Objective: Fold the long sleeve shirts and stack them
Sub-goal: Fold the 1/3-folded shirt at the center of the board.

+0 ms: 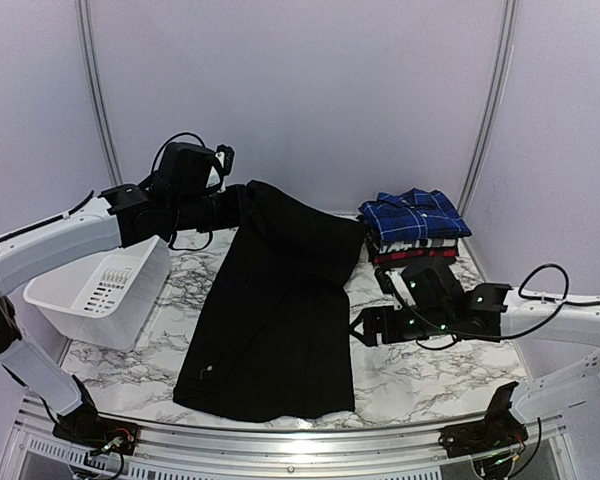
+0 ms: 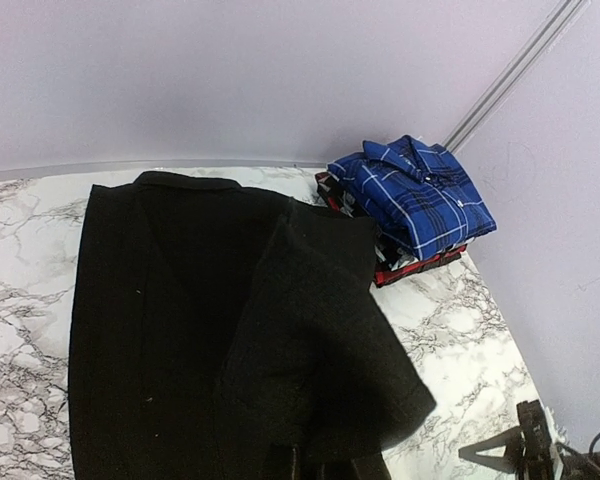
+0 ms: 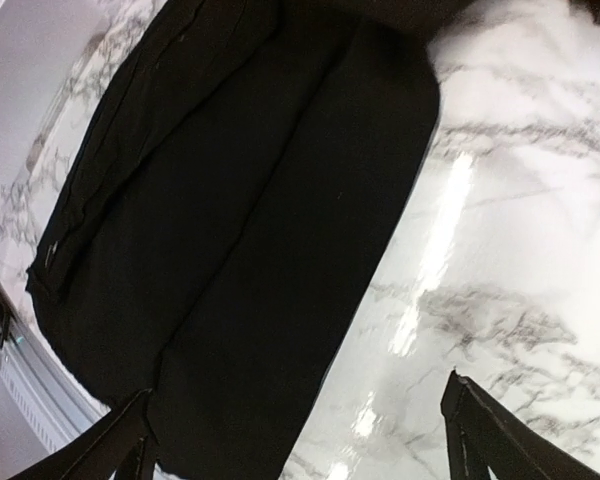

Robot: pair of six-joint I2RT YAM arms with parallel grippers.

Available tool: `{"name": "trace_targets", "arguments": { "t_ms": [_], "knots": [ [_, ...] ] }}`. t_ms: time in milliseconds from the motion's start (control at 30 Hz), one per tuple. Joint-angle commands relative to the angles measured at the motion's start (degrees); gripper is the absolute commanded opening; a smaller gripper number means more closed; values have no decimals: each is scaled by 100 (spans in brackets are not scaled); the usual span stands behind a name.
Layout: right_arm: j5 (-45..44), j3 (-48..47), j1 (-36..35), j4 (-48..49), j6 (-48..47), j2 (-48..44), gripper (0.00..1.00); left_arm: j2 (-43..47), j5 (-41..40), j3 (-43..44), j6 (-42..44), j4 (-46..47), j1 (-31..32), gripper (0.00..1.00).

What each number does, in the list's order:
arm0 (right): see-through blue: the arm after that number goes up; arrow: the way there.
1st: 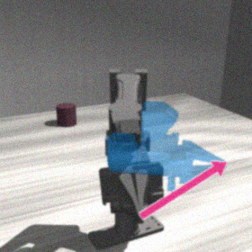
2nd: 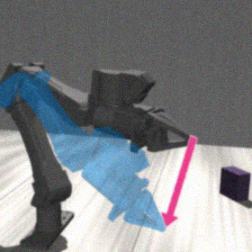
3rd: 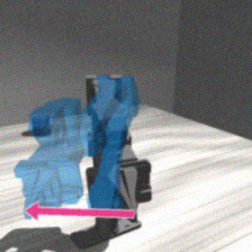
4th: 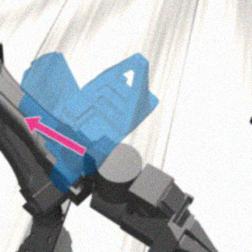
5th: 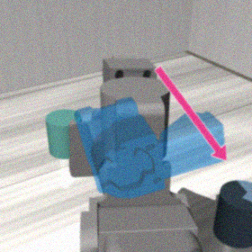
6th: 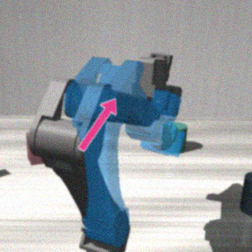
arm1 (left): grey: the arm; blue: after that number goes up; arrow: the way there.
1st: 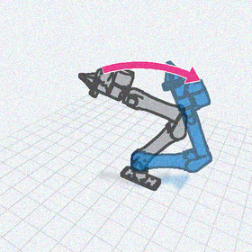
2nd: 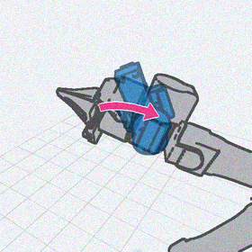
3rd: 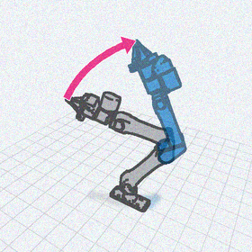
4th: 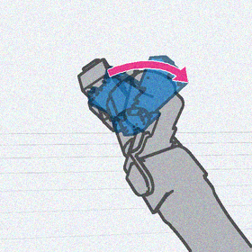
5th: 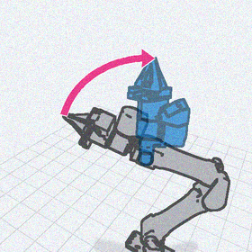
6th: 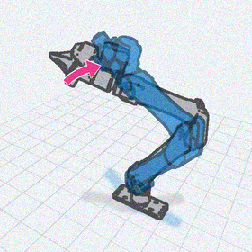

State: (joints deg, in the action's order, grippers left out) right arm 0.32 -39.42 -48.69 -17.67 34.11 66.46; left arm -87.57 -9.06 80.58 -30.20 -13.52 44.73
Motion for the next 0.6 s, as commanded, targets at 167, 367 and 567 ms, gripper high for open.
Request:
{"name": "trace_targets", "arguments": {
  "t_ms": [167, 367, 567],
  "knots": [
    [-285, 489, -1307, -276, 1895, -239, 75, 277, 168, 2, 109, -351, -228, 0],
    [-582, 428, -2314, -487, 2954, 171, 57, 268, 374, 61, 144, -414, -346, 0],
    [-918, 31, -2956, -709, 3535, 980, 46, 268, 497, 46, 206, -430, -394, 0]
  ]
}}
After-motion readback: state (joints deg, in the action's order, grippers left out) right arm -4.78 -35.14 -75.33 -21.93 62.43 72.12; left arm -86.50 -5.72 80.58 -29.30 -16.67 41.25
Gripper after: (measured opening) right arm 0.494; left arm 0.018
